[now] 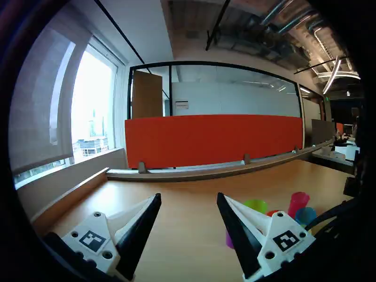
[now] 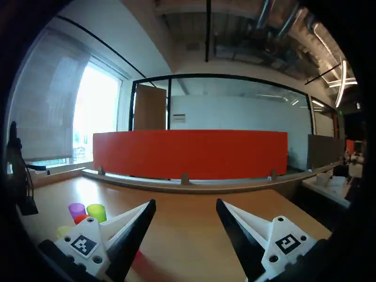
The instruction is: Pour water
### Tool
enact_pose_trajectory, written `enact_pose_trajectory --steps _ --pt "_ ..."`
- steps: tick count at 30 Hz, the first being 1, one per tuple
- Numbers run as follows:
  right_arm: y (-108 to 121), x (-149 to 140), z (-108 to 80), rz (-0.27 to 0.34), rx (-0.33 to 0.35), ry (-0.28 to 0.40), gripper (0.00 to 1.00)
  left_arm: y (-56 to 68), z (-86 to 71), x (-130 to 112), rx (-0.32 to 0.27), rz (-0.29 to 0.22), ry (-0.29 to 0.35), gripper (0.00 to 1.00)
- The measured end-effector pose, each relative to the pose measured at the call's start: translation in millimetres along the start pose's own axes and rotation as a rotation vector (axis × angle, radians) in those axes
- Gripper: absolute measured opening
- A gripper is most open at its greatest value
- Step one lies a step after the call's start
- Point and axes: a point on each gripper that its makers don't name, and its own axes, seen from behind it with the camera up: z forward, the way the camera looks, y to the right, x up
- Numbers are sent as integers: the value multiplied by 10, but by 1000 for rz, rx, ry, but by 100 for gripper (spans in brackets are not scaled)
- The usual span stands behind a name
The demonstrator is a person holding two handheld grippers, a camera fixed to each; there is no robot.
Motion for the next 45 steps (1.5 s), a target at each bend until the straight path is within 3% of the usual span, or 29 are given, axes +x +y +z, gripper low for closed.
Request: enact_pose_trajectory --steps 6,20,33,39,45 --pt "-97 326 36 20 37 -13 99 41 31 345 -25 -13 -2 87" --pt "-200 939 108 -29 71 -2 99 -38 39 968 -43 -24 8 87" --pt "-244 996 137 -34 92 3 99 2 87 1036 -80 -61 -8 87" --pt "-330 978 148 -48 136 -2 99 75 111 1026 -134 -110 -10 87" --pt "-518 976 136 -55 223 -9 100 241 97 1093 -230 -86 11 87"
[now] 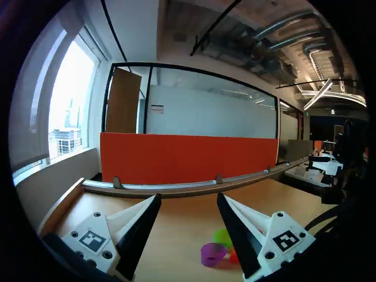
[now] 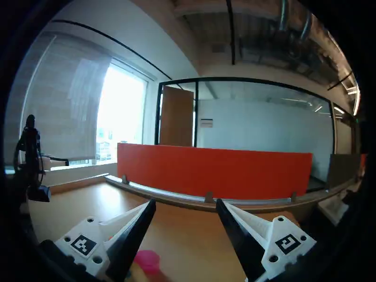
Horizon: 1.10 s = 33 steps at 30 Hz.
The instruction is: Pour water
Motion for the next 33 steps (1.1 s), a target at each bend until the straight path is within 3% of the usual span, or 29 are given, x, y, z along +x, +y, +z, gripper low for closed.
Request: enact_pose_trajectory --steps 8,15,27,33 --pt "-264 -21 39 60 142 -26 99 294 1 75 -144 32 20 87" --pt "-446 19 37 94 241 -29 99 403 20 90 -217 31 15 87" --pt "-661 6 31 15 304 -58 99 485 -6 -29 -287 112 -30 87" --pt "-816 -102 -23 -36 362 -106 99 543 -30 -131 -327 143 -65 87"
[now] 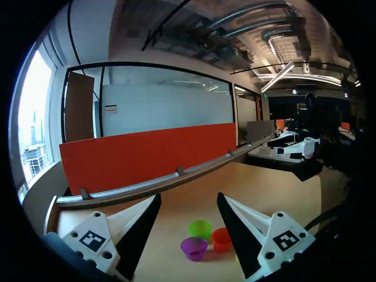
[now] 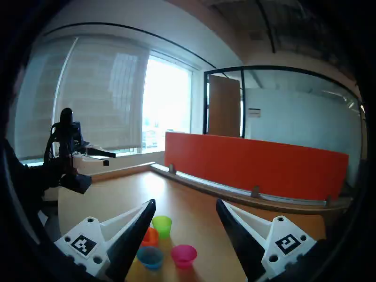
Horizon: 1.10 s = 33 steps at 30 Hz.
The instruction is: Pour water
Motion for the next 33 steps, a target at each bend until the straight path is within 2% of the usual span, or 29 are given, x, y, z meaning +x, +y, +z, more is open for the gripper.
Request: enact_pose_trajectory --steps 8,18,23,33 --pt "-36 -169 -1 -49 22 -76 100 -16 11 -133 -11 24 -59 87" --pt "-86 -360 -27 -73 66 -150 100 18 56 -322 -55 19 -130 87" --pt "-102 -441 -18 -92 82 -182 100 29 72 -401 -67 41 -163 87" --pt "-128 -524 -2 -86 112 -217 100 117 118 -522 -104 67 -207 87"
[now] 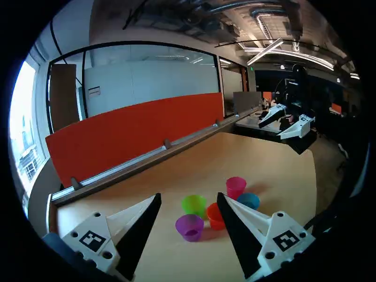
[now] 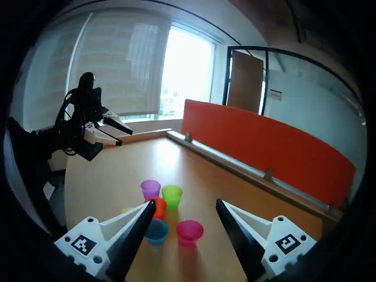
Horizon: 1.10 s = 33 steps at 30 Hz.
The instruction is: Pour water
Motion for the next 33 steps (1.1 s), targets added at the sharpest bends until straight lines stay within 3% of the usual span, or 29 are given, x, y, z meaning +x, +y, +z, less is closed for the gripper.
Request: enact_pose_trajectory --steps 15,33 --pt "-104 -287 141 -9 53 -64 100 57 151 -177 -35 21 -44 87" --pt "-302 -697 384 -9 107 -142 100 31 254 -399 -59 22 -83 87"
